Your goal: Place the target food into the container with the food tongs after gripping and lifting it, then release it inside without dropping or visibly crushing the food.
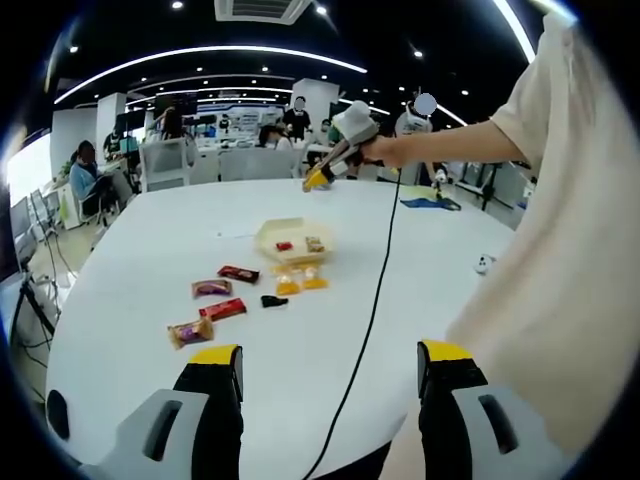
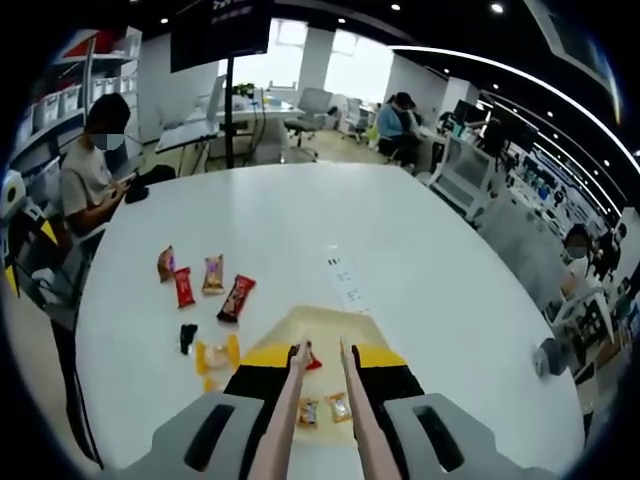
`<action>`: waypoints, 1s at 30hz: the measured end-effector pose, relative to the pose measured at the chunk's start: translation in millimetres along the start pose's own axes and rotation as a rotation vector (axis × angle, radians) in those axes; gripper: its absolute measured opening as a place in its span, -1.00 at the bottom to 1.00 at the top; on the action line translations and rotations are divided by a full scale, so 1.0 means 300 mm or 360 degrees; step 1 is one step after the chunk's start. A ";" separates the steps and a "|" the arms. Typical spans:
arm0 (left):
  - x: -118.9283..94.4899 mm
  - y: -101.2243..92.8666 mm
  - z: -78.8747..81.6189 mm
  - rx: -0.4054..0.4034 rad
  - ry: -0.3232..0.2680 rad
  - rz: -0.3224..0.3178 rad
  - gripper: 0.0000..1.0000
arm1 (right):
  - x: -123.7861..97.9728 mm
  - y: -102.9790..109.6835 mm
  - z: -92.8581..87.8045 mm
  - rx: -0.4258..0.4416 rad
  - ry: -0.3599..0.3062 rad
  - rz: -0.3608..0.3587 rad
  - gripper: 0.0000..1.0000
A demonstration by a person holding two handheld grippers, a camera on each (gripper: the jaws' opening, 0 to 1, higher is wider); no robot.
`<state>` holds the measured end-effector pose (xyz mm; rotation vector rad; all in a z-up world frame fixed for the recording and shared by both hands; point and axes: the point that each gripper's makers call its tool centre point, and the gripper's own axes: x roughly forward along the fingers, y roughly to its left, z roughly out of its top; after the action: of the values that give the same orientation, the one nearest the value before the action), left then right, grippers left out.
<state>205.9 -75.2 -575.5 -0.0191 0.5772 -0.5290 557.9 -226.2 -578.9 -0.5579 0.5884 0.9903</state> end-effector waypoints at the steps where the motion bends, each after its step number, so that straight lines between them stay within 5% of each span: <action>1: 0.001 0.000 0.001 0.0003 0.0001 -0.0002 0.41 | -0.001 0.002 -0.003 0.0004 0.0001 0.0000 -0.57; 16: 0.004 -0.005 0.014 0.0019 -0.0014 -0.0006 0.41 | -0.012 0.064 -0.040 0.0071 -0.0014 0.0023 -0.54; 30: 0.007 -0.026 0.021 0.0048 -0.0022 -0.0035 0.41 | -0.007 0.241 -0.105 0.0193 -0.0040 0.0092 -0.53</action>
<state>207.0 -83.9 -569.9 -0.0002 0.5560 -0.5585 486.7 -216.9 -611.8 -0.4227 0.6405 1.0075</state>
